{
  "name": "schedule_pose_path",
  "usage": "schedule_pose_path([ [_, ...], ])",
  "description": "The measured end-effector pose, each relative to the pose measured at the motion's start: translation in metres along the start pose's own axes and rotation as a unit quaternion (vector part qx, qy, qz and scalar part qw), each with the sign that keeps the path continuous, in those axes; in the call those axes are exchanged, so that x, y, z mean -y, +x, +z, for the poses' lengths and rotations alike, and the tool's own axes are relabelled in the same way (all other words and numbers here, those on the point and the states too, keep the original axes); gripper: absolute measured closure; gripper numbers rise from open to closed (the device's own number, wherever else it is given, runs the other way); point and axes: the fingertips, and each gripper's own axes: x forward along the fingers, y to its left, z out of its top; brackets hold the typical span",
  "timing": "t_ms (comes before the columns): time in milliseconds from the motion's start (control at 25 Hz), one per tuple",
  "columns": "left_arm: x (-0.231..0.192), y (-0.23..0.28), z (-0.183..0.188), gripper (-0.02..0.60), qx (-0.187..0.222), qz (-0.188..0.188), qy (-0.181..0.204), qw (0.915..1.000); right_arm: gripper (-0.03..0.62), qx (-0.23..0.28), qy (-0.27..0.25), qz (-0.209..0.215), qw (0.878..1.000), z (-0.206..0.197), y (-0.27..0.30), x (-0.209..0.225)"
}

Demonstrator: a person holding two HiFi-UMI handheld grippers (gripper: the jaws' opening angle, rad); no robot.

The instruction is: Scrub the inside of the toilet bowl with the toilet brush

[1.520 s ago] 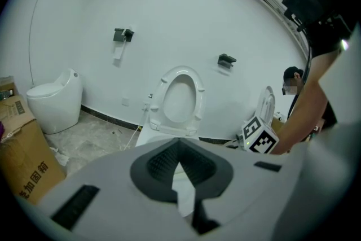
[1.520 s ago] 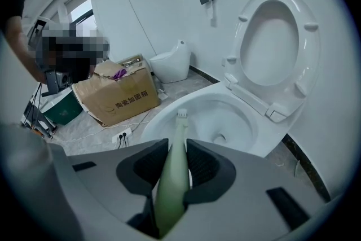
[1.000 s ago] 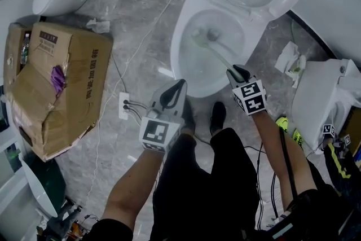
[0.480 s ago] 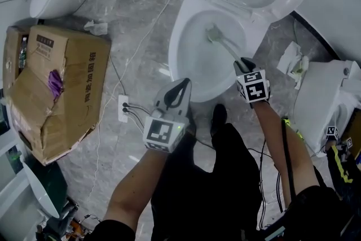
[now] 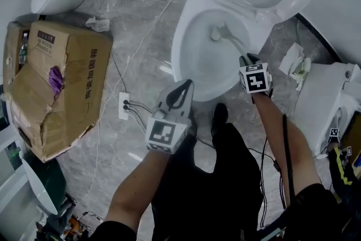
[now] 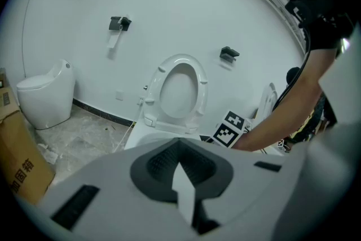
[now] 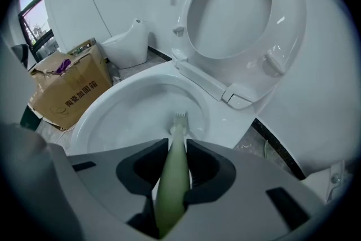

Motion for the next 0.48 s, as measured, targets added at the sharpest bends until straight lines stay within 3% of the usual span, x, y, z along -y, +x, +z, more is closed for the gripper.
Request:
schedule_pose_path([
  [480,-0.003,-0.017,0.013,0.572,-0.001,0.007,-0.005,1.0000,0.488,-0.049,-0.003,0.012,0.999,-0.004,-0.008,-0.014],
])
